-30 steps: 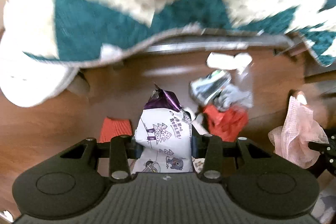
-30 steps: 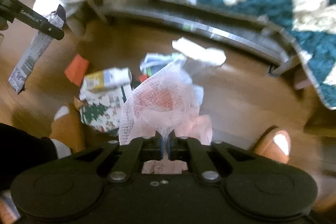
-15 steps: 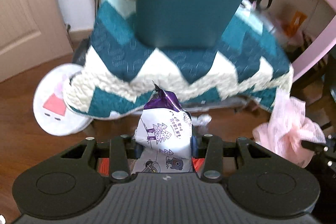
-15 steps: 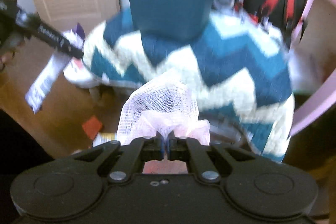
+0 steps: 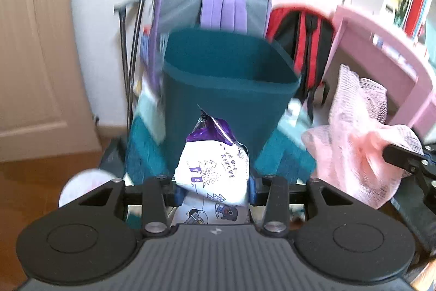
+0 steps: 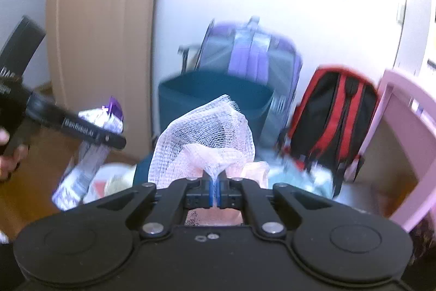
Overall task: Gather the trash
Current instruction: 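Lift the pink mesh bag and snack wrapper with both tools over the teal wastebasket, then open both tools to drop the wrapper and mesh bag into the wastebasket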
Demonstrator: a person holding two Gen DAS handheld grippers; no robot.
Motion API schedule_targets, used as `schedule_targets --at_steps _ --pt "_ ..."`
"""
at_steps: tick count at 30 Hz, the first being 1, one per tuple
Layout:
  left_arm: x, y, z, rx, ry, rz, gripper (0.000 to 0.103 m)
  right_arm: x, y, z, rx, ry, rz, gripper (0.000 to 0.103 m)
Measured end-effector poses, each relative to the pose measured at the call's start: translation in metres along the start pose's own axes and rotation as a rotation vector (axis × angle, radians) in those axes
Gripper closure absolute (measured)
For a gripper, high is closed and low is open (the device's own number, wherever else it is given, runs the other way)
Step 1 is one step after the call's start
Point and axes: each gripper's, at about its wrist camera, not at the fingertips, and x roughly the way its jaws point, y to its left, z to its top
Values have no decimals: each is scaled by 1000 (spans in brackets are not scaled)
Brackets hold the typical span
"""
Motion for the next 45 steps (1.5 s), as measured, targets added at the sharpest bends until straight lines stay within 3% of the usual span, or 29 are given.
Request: schedule_targets --at_steps 10,22,28,38,42,44,45 --pt "-8 -16 112 -24 -174 12 62 43 -23 85 23 -101 -50 100" --pt "65 -18 192 -40 -253 49 62 143 -24 110 32 -67 -71 100" --pt "124 -13 196 -34 -175 69 62 191 -26 103 33 14 -18 100" --pt "206 3 169 -22 44 85 61 246 -19 76 27 207 56 97" --pt "220 4 163 -17 107 92 59 256 -16 68 29 251 68 89" --pt "223 3 161 -15 123 99 55 257 -12 65 25 257 62 85" --pt "224 3 159 -15 130 105 48 256 -11 64 25 258 63 80"
